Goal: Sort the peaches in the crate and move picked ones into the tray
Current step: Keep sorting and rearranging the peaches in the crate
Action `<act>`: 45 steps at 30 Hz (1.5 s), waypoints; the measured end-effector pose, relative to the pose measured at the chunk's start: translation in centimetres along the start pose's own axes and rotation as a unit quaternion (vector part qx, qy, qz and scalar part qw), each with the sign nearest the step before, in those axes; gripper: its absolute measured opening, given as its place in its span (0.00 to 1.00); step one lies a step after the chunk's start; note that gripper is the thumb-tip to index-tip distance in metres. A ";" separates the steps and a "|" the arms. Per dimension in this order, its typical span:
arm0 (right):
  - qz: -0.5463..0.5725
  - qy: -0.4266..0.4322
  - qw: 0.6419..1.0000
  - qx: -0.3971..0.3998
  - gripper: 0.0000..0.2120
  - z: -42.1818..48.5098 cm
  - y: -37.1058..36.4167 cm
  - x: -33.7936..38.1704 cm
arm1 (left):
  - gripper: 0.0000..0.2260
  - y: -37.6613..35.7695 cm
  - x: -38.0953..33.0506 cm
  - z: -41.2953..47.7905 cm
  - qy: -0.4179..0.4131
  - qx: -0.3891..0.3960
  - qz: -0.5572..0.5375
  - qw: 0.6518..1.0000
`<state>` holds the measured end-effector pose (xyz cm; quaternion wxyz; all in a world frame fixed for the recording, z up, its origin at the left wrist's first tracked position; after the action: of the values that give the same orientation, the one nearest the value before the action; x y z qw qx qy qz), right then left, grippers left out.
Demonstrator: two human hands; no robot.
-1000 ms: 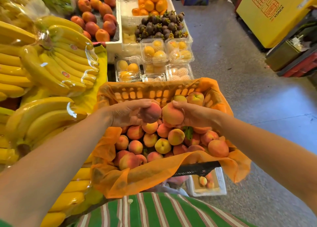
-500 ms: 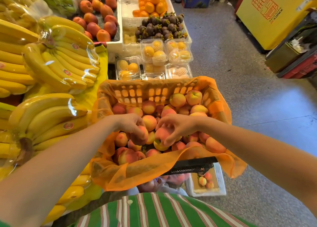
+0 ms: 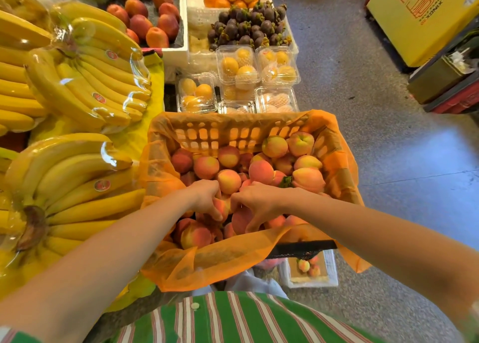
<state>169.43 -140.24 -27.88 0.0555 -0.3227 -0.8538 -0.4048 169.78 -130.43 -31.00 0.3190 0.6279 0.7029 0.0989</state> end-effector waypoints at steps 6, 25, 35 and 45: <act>0.058 0.006 0.998 -0.018 0.26 -0.1 -0.1 -0.1 | 0.20 0.2 0.1 -0.5 -0.032 0.032 -0.090 0.995; 0.061 0.064 0.996 0.033 0.24 5.4 2.0 5.4 | 0.08 7.2 6.3 -9.9 -0.048 -0.401 0.098 0.910; 0.001 0.079 0.995 0.068 0.33 8.5 -0.3 6.4 | 0.08 6.7 7.3 -10.5 -0.061 -0.410 0.100 0.905; 0.399 -0.007 0.910 -0.115 0.20 -0.3 6.3 -1.9 | 0.18 9.7 1.6 -6.0 -0.028 -0.307 0.258 0.916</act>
<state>174.64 -138.55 -24.25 0.1691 -0.6431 -0.6021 -0.4420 174.27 -125.49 -21.64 0.4790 0.6613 0.4426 0.3706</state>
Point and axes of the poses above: each hand's wrist, its own z-axis towards the middle knuckle, its own y-axis out of the back of the hand, x = y × z, the point moved 8 cm from there along z, towards the middle knuckle, and after that the axes turned 8 degrees about x, right-handed, at the moved point
